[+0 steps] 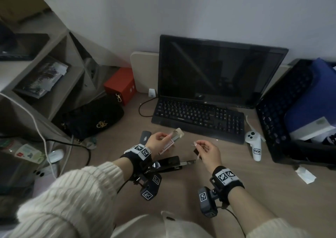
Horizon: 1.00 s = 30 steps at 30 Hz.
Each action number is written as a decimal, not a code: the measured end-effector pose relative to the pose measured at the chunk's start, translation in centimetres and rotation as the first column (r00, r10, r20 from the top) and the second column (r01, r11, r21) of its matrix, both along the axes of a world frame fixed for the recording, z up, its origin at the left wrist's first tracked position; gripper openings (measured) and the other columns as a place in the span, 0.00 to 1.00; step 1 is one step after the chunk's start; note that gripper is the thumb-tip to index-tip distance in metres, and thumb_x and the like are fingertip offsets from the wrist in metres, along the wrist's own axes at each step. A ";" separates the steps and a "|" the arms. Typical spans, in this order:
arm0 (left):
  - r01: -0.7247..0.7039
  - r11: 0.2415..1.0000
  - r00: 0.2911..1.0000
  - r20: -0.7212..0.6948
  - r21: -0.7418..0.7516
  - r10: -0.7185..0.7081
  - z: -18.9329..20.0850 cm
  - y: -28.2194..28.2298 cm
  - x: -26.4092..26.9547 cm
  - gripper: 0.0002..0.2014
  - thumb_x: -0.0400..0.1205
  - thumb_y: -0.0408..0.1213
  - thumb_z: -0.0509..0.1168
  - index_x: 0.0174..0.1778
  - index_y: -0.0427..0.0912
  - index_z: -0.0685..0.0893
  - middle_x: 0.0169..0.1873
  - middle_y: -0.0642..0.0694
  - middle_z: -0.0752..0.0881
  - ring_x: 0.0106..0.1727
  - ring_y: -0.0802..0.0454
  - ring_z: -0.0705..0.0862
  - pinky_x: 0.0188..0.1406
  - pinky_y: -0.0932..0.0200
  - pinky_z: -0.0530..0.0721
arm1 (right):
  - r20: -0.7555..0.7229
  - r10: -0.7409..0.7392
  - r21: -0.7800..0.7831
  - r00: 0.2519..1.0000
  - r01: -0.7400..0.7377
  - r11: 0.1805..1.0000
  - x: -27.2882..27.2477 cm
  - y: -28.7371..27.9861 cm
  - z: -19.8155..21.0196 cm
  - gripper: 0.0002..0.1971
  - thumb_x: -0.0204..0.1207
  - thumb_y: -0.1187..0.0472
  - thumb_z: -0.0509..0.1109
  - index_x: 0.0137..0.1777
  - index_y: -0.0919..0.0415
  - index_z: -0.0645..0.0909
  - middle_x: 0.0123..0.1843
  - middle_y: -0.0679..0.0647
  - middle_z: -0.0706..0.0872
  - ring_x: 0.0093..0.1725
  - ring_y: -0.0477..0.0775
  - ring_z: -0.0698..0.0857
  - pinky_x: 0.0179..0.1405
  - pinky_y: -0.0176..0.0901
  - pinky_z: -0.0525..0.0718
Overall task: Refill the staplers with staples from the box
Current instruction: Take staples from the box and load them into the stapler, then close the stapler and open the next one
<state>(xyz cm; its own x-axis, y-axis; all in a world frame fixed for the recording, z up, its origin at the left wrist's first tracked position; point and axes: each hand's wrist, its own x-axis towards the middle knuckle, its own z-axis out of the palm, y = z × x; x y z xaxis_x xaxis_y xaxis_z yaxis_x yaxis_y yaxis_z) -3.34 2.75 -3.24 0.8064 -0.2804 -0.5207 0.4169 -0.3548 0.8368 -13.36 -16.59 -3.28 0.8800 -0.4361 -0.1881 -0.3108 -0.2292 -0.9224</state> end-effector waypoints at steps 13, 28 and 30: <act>0.184 0.897 0.970 0.072 0.402 -0.232 -3.0 -2.9 2.6 0.18 0.83 0.54 0.67 0.56 0.43 0.87 0.45 0.47 0.86 0.48 0.43 0.87 0.42 0.59 0.79 | -0.185 -0.022 -0.010 0.983 0.021 1.000 -1.0 -1.8 -3.6 0.06 0.77 0.64 0.72 0.48 0.53 0.87 0.48 0.50 0.88 0.46 0.45 0.85 0.42 0.28 0.81; 0.224 0.865 0.955 0.074 0.449 -0.286 -3.7 -3.5 3.9 0.14 0.83 0.46 0.68 0.61 0.43 0.87 0.58 0.44 0.89 0.61 0.46 0.86 0.58 0.58 0.81 | -0.227 0.099 -0.002 0.969 -0.102 0.995 -0.3 -2.2 -3.4 0.08 0.78 0.64 0.71 0.47 0.48 0.85 0.42 0.50 0.87 0.32 0.51 0.83 0.30 0.34 0.80; 0.186 0.888 0.966 0.086 0.420 -0.243 -3.2 -3.0 3.8 0.13 0.82 0.47 0.69 0.59 0.47 0.87 0.55 0.47 0.89 0.58 0.48 0.86 0.58 0.56 0.84 | -0.237 0.107 -0.013 0.966 -0.113 0.993 -0.2 -2.2 -3.4 0.08 0.77 0.64 0.72 0.50 0.49 0.85 0.46 0.48 0.87 0.38 0.49 0.86 0.35 0.30 0.83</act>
<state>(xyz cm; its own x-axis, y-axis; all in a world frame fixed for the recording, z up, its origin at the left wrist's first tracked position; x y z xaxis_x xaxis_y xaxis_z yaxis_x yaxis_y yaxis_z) 0.49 -0.29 -6.47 0.8197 -0.2423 -0.5190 0.1873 -0.7430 0.6426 -13.61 -18.79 -6.72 0.8552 -0.3462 -0.3856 -0.4898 -0.2970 -0.8197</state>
